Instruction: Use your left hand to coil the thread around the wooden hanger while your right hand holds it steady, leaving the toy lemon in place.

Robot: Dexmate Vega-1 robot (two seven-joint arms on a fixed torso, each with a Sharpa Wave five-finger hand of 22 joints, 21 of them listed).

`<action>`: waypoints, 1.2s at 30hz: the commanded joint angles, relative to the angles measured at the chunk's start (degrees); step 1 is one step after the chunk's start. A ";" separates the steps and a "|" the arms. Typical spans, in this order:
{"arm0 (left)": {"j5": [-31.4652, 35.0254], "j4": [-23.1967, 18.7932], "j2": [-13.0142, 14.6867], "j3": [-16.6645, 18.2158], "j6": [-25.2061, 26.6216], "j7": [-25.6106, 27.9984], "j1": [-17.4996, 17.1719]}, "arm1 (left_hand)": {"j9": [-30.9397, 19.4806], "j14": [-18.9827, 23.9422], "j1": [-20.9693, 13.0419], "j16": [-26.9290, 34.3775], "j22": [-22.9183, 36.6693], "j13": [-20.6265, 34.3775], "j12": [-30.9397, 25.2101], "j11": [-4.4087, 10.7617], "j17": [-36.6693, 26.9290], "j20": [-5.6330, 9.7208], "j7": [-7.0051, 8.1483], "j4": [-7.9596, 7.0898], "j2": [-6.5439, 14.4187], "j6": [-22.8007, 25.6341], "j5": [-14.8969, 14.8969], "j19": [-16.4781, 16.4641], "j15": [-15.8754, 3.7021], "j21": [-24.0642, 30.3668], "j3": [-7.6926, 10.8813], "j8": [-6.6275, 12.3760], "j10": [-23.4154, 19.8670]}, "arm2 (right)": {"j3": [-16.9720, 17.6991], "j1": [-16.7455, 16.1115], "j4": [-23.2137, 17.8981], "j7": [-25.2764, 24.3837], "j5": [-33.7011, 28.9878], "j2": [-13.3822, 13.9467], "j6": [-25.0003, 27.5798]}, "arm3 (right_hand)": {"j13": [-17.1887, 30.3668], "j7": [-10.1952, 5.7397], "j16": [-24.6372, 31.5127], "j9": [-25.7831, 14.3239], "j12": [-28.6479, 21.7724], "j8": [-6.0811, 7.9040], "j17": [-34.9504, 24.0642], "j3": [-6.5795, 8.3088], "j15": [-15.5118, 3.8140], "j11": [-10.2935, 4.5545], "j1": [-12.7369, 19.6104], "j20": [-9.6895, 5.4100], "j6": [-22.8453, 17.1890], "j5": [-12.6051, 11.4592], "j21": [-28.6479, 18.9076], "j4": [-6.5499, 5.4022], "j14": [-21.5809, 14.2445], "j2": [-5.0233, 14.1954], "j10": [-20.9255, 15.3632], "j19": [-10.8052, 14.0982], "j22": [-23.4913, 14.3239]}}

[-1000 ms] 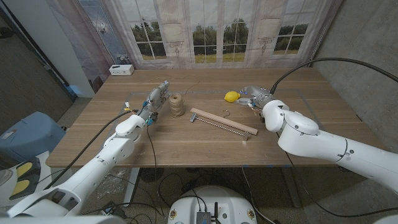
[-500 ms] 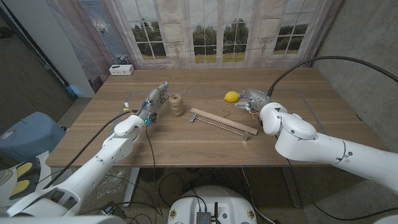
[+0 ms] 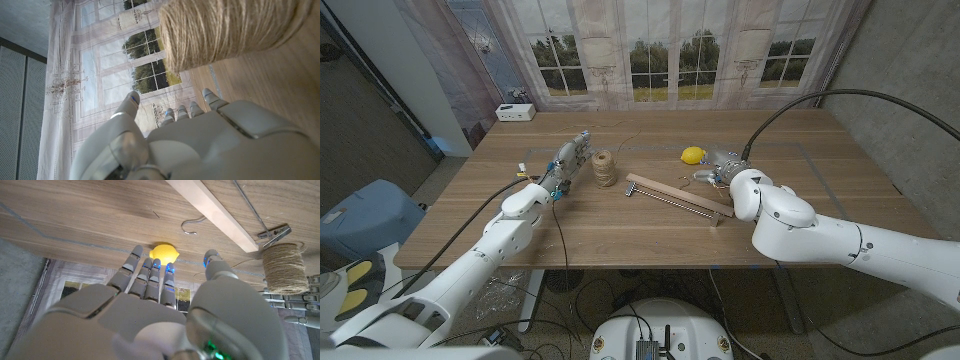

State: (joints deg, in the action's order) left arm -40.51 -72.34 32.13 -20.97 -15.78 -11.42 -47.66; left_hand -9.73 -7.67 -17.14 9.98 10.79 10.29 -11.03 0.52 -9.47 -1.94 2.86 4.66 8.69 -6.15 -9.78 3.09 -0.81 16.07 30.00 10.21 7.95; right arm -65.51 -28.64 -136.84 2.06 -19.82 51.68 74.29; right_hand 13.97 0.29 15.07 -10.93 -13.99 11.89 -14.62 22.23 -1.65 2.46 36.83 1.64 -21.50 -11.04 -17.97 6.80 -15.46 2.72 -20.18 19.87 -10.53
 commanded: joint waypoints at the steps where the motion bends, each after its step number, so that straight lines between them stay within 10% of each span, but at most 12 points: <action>1: -0.11 1.68 -0.17 -0.24 -0.05 -1.44 1.22 | -0.24 -0.33 0.33 0.25 0.19 0.20 -0.34 -0.25 -0.27 -0.45 -0.12 0.35 -0.16 0.42 -0.28 -0.16 0.12 -0.05 0.20 0.22 0.27 | -3.30 2.34 0.62 -2.22 3.30 -1.65 3.45 | 0.12 -0.25 0.49 -0.12 -0.28 0.44 -0.12 0.17 -0.10 -0.13 0.78 0.15 -0.67 -0.35 0.33 0.67 -0.39 -0.08 -0.69 0.48 -0.12; 27: 0.14 3.29 -0.57 -0.98 0.57 -3.43 3.31 | -0.24 -0.30 0.62 0.27 0.20 0.20 -0.36 -0.32 -0.29 -0.46 0.05 0.38 -0.27 0.73 -0.26 -0.26 0.15 -0.27 0.10 0.27 0.20 | -5.24 2.38 3.23 -5.76 8.89 -3.68 5.69 | 0.08 -0.50 0.40 -0.12 -0.29 0.45 -0.02 0.18 -0.34 -0.54 1.34 0.65 -1.42 -0.55 0.54 1.23 -0.57 -0.09 -1.26 0.66 -0.11; 36: 0.13 3.47 -0.57 -1.07 0.69 -3.81 3.62 | -0.25 -0.31 0.79 0.27 0.21 0.20 -0.37 -0.22 -0.31 -0.48 0.12 0.34 -0.34 0.80 -0.25 -0.29 0.18 -0.34 0.03 0.27 0.18 | -5.83 0.95 5.55 -1.17 1.64 -5.29 5.69 | 0.03 -0.91 0.46 -0.11 -0.39 0.53 0.20 0.68 -1.10 -0.98 2.95 1.02 -2.08 -0.81 0.55 2.19 -1.14 0.14 -1.89 1.11 -0.10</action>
State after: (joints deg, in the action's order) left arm -40.43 -68.97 31.45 -21.91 -15.49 -14.85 -44.48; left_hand -9.73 -7.66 -16.83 9.98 10.79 10.29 -11.00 0.51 -9.46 -2.14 2.96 4.66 8.39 -5.83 -9.78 2.88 -0.81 16.08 30.00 10.21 7.95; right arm -70.70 -26.31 -133.73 -3.30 -11.94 48.08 79.87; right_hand 13.83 -0.43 15.08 -10.94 -13.98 12.11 -14.41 22.65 -2.36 1.64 38.73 2.36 -22.86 -11.26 -17.51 8.35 -16.17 2.63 -21.62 20.59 -10.53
